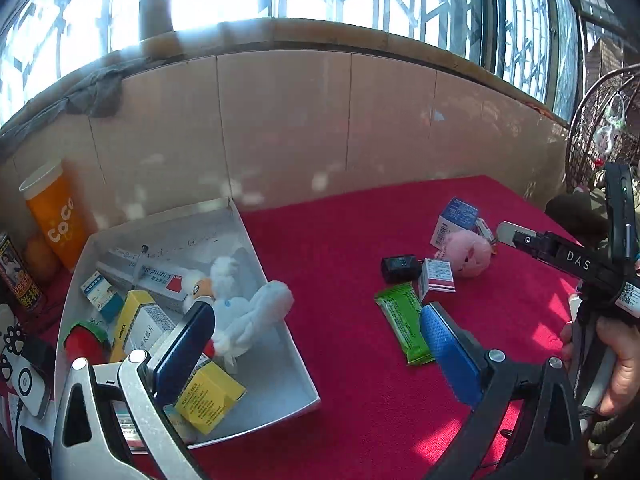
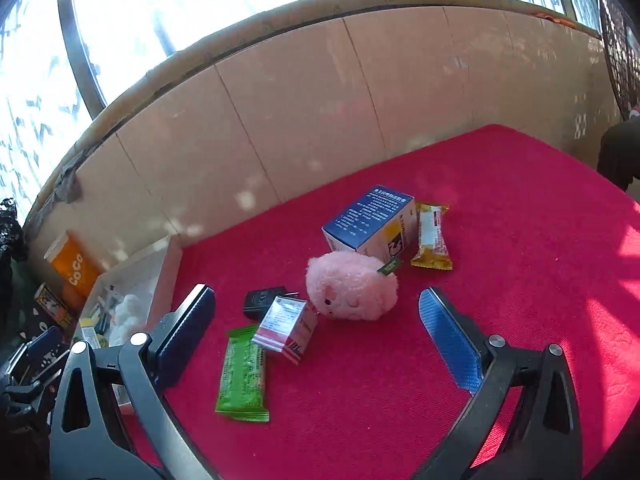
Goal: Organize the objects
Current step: 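Grasp the green snack packet with the left tool while the right tool grasps the pink plush ball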
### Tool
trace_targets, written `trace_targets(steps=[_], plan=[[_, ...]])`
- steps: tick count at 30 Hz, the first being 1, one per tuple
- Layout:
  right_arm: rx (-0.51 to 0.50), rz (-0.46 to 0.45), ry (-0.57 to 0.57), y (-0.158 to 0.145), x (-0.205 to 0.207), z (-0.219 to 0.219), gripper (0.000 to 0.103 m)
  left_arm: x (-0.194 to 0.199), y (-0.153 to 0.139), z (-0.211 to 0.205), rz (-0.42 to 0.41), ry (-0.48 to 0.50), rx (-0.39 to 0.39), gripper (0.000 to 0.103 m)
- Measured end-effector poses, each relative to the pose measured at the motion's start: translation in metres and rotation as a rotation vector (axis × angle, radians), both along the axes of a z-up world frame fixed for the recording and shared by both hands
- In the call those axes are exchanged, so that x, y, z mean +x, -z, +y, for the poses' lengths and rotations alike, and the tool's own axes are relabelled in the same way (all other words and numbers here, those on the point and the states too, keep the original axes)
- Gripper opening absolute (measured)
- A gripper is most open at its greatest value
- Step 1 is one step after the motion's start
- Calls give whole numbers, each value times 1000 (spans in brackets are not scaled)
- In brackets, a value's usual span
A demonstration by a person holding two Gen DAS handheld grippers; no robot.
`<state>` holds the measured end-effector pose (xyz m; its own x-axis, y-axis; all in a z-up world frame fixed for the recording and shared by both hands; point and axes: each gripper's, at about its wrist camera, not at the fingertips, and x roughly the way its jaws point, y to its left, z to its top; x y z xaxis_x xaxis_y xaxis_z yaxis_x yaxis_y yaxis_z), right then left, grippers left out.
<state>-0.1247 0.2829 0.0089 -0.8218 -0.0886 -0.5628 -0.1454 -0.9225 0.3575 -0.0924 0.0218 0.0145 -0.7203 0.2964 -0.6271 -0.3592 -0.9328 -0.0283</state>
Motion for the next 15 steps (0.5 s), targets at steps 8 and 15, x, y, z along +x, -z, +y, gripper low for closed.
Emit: trace_targets(steps=[8,15], plan=[[22,-42,-14,15,-47,15,103,-13,48,83,-126,67,-94,103],[90,-160,-70,43,-90,-9,101,-29,79,99,-196,31,-128,103]])
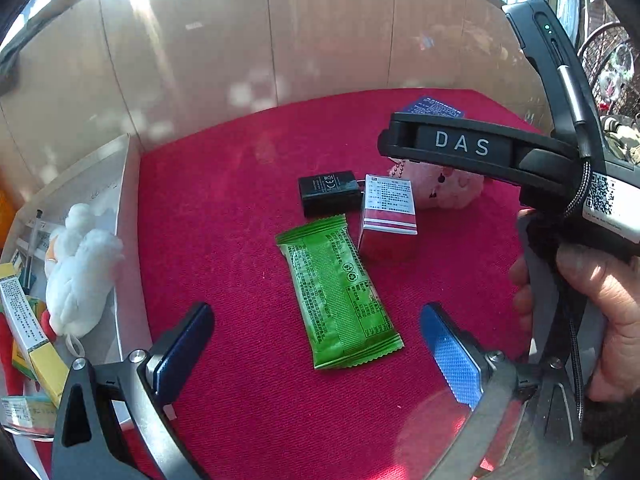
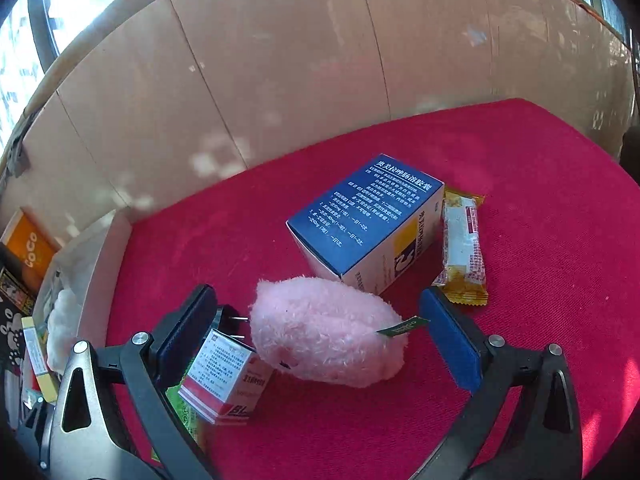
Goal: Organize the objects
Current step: 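Grasp the green snack packet with the left tool while the right tool grasps the pink plush ball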
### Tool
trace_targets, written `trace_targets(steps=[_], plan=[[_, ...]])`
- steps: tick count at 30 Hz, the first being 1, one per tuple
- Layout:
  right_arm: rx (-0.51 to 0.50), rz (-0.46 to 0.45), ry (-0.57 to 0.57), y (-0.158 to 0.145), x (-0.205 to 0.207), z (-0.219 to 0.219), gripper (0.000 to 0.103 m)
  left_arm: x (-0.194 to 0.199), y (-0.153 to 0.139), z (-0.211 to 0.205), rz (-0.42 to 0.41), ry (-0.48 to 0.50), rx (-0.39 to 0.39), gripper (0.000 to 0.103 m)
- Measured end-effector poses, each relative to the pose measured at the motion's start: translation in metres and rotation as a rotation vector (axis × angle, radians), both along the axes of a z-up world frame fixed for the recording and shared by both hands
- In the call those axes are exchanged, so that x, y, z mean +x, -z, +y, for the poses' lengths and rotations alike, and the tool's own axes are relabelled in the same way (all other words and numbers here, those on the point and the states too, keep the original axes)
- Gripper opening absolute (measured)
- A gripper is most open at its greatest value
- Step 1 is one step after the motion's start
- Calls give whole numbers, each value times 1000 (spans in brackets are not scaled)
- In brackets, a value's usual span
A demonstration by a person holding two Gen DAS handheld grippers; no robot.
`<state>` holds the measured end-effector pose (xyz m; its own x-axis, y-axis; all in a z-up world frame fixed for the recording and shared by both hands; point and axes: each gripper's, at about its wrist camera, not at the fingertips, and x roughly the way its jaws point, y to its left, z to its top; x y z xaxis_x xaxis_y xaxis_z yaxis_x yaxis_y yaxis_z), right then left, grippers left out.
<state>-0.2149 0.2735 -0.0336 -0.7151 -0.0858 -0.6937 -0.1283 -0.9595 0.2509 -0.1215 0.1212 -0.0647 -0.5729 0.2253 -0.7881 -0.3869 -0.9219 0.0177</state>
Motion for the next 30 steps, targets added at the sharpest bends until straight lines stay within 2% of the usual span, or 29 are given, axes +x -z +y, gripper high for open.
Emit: trace_targets(steps=[2,3,4,5,9,14,18,20,22,25,28,30], plan=[[8,-27,-9,13,-1,-1,87,-6,2,2,-4,-3,-10,103],[-15,-39,-12,17,-2,1,84,-8,3,3,-6,-2,-16,102],[-36,-18,-8,15,1,5,70,-11,4,5,-8,-2,-21,102],[-58,0,-15,15,3,9,64,-14,6,8,-15,2,-23,102],[-153,19,4,21,8,25,64,-25,20,13,-65,-6,-13,100],[-223,43,15,24,13,33,64,-30,18,12,-40,-17,5,97],[-240,50,13,23,15,35,64,-25,15,12,-26,9,17,84],[-248,53,11,22,16,36,64,-19,11,12,-17,30,20,71],[-251,64,10,21,18,36,64,-13,8,13,-6,41,17,45],[-240,79,8,18,20,34,64,-7,6,10,1,49,25,37],[-232,100,6,14,24,34,64,0,4,5,13,41,34,37],[-221,121,4,11,26,33,64,8,-4,3,54,39,24,37]])
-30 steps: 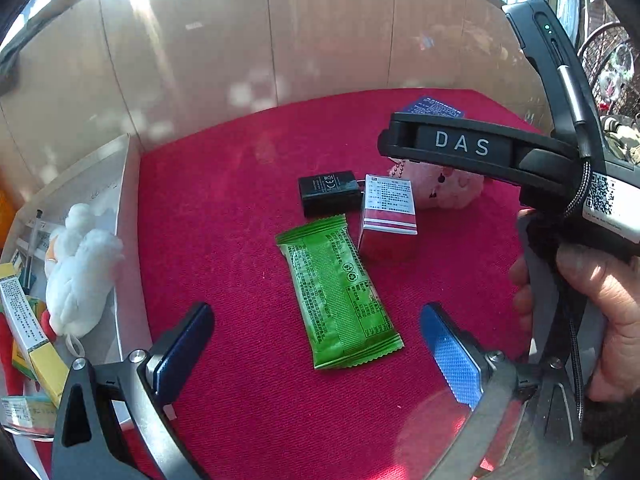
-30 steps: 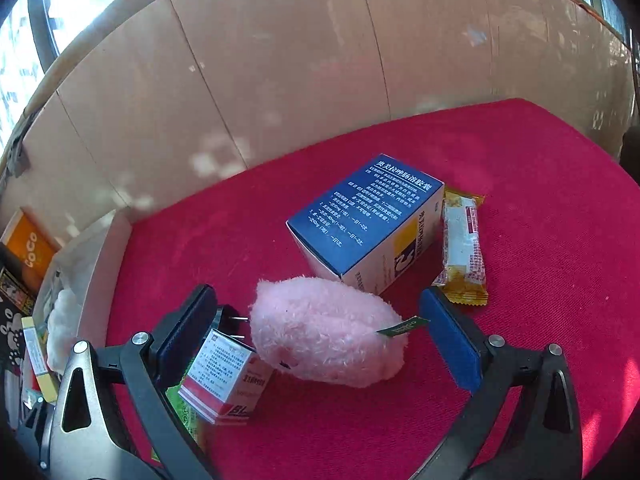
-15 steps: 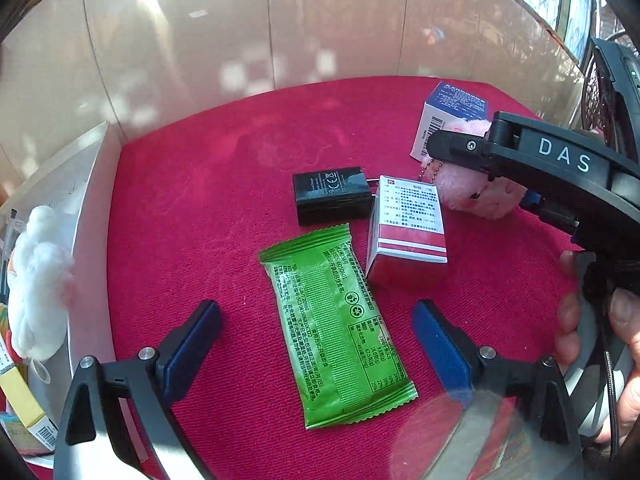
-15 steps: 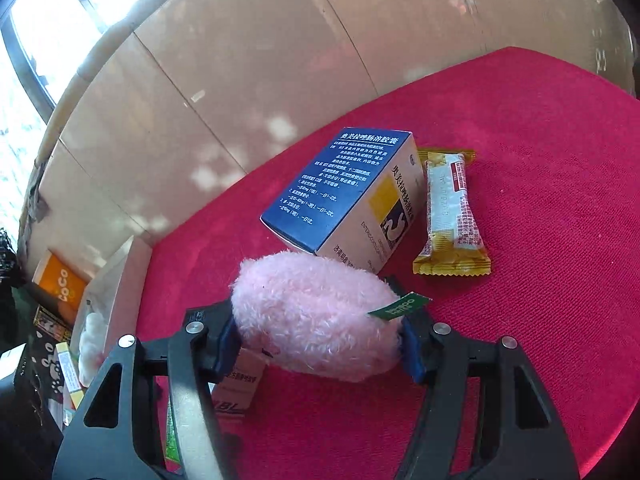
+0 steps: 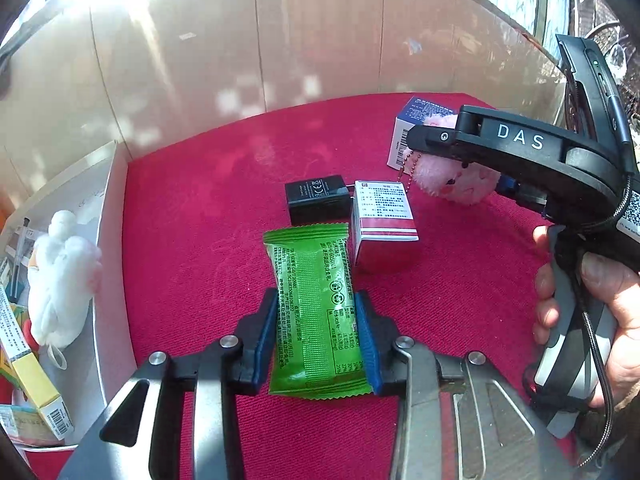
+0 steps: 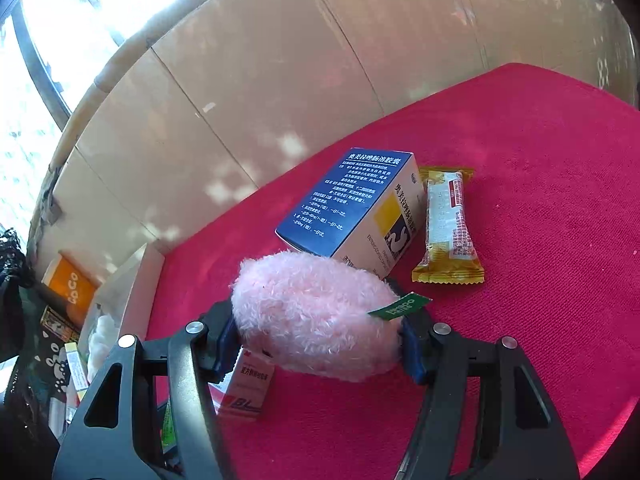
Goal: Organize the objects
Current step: 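Grasp the green snack packet with the left tool while the right tool grasps the pink plush ball, then carry the packet and plush ball over the tray and open both tools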
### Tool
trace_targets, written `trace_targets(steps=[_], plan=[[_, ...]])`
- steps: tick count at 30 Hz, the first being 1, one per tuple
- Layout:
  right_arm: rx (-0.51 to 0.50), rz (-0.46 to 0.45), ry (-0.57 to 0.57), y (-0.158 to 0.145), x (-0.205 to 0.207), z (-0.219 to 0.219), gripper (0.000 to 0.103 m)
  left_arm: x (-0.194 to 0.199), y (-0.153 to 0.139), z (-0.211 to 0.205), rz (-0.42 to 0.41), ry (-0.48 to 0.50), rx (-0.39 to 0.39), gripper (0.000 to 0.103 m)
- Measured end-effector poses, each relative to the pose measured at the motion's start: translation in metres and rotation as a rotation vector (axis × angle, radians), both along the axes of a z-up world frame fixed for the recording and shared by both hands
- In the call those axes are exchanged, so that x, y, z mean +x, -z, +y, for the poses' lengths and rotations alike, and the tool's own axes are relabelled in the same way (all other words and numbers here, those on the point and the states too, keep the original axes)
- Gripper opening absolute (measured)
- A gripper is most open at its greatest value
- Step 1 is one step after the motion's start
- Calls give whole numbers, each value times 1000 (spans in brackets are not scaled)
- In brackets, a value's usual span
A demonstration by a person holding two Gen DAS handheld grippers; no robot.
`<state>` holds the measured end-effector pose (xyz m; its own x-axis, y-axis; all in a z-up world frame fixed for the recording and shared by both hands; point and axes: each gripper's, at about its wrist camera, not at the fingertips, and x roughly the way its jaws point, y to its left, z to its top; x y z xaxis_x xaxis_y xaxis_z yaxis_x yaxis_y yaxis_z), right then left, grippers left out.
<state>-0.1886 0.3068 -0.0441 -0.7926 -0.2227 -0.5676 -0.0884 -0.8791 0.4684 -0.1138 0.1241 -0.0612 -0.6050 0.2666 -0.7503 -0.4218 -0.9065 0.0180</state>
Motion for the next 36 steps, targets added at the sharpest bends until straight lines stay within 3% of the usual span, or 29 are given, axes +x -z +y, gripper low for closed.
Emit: trace_targets(steps=[7,15,26,36], plan=[[65,102,25,-24,19,-10,64,25,-33,-8,134,-3,-6,37],[118,223,39,-62,69,-40,64,36,-53,-22,155,-13,46,37],[122,221,-24,-81,82,-66,64,35,-84,-74,222,-127,126,37],[183,231,-121,-88,85,-108,64,34,-87,-132,247,-268,161,37]])
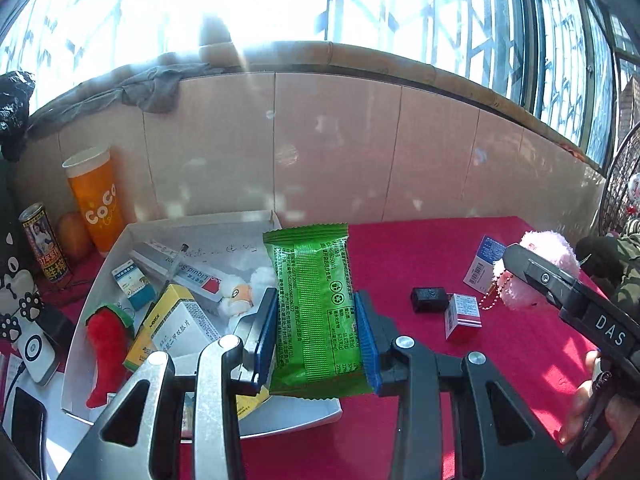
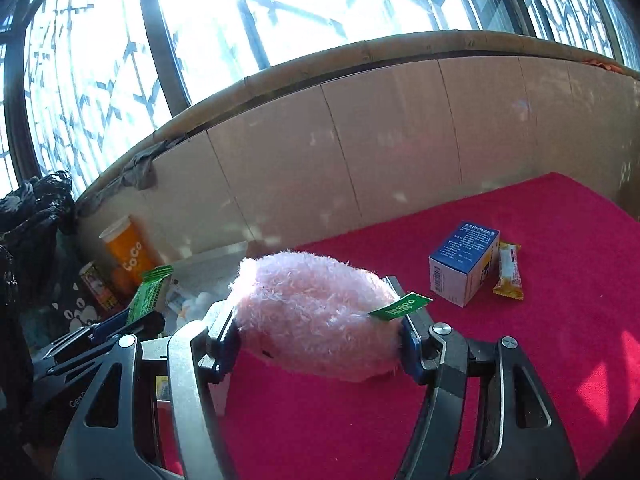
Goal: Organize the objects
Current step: 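Carry the packet and plush ball over the tray and open both tools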
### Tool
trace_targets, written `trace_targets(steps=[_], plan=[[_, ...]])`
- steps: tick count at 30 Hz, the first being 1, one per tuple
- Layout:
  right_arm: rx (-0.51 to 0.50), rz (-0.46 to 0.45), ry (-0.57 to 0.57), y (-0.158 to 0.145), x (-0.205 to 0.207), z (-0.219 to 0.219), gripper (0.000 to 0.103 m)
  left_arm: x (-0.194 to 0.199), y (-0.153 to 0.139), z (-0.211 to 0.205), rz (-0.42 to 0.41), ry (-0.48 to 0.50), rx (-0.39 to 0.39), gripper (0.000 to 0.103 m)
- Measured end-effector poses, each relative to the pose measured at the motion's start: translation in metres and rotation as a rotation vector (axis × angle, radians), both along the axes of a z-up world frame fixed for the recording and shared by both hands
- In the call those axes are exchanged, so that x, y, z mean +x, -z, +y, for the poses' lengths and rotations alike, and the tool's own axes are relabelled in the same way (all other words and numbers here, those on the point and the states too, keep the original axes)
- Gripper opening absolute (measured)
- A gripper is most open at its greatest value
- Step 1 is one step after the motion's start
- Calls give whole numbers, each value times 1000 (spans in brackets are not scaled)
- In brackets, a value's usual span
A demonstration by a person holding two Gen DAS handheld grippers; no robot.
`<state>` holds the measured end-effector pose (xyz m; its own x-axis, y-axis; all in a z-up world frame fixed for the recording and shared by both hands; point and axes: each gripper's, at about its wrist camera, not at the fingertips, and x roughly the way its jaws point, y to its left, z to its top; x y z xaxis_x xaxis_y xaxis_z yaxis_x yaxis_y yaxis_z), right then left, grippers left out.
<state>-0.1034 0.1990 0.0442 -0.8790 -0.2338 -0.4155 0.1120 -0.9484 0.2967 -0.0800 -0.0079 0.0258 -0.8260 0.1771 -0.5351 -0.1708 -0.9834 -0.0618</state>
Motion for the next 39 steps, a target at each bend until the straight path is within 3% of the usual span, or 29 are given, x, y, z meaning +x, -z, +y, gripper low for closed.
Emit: trace_targets(steps=[25,35,39], plan=[[147,-2,-176,-20,-14,-103,64,4,-4,-95,43,-193,47,37],[114,-102,-281,-11,-48,-141,64,-7,1,-157,39,-326,49,37],[115,-133,-313,-5,-65,-159,64,-20,0,-164,37,-323,37,37]])
